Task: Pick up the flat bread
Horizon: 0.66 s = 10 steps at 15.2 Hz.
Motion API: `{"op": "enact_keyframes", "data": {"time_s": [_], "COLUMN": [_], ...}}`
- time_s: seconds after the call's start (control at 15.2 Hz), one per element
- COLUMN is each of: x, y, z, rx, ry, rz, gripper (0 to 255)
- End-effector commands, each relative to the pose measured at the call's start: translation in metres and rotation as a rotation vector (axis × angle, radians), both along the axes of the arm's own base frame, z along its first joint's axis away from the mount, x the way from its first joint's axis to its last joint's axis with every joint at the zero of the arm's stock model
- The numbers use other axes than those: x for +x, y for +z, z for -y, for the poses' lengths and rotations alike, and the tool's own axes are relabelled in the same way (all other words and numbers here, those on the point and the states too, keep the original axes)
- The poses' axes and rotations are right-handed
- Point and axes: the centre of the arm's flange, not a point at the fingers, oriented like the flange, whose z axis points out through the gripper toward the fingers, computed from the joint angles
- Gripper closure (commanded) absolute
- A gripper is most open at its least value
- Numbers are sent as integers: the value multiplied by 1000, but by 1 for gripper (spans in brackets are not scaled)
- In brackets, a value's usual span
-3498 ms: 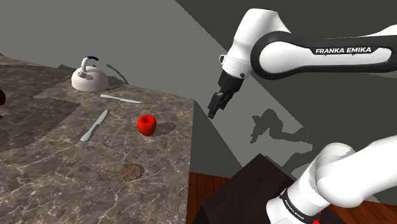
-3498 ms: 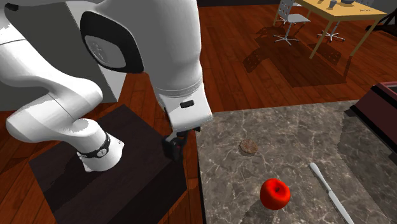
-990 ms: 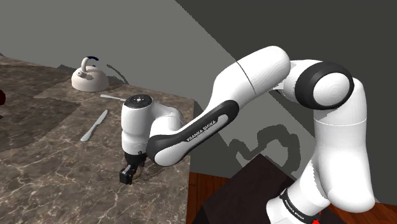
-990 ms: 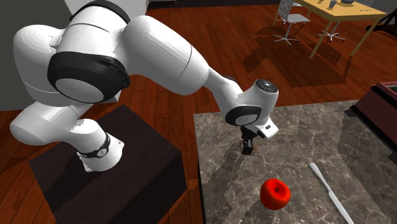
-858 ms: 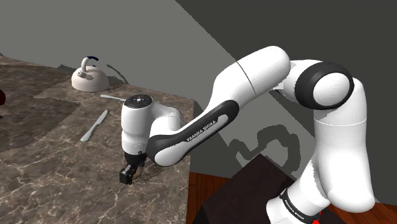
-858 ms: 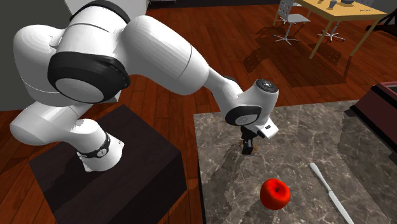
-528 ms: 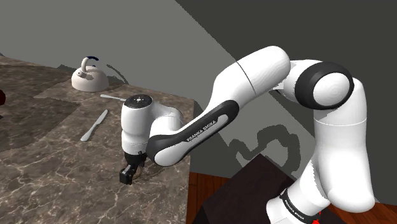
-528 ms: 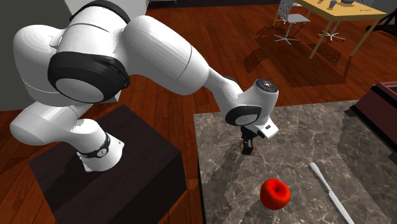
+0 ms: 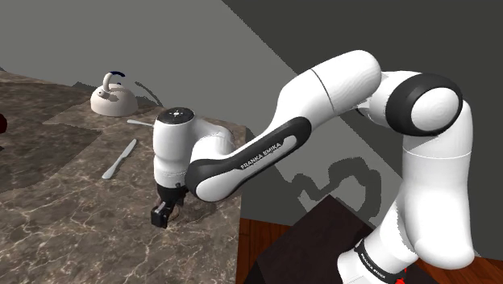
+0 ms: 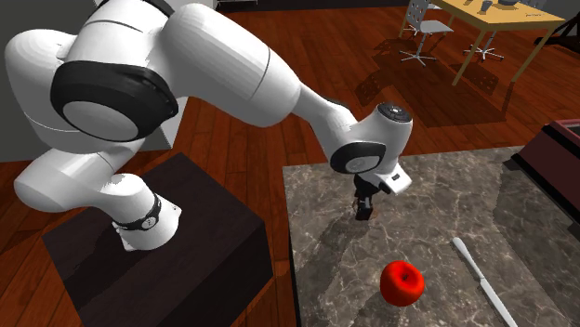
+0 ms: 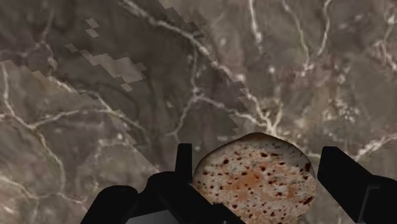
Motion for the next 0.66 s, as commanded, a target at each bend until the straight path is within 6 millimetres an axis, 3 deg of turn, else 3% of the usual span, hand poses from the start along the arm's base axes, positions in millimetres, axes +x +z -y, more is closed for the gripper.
{"op": "enact_keyframes", "data": {"time_s": [0.0,0.46,0.59], "x": [0,0,0], "y": [10,47,48], "z": [1,1,1], "rx": [0,0,0], "ry": [0,0,0], "rz": [0,0,0], "gripper": [255,255,255]}}
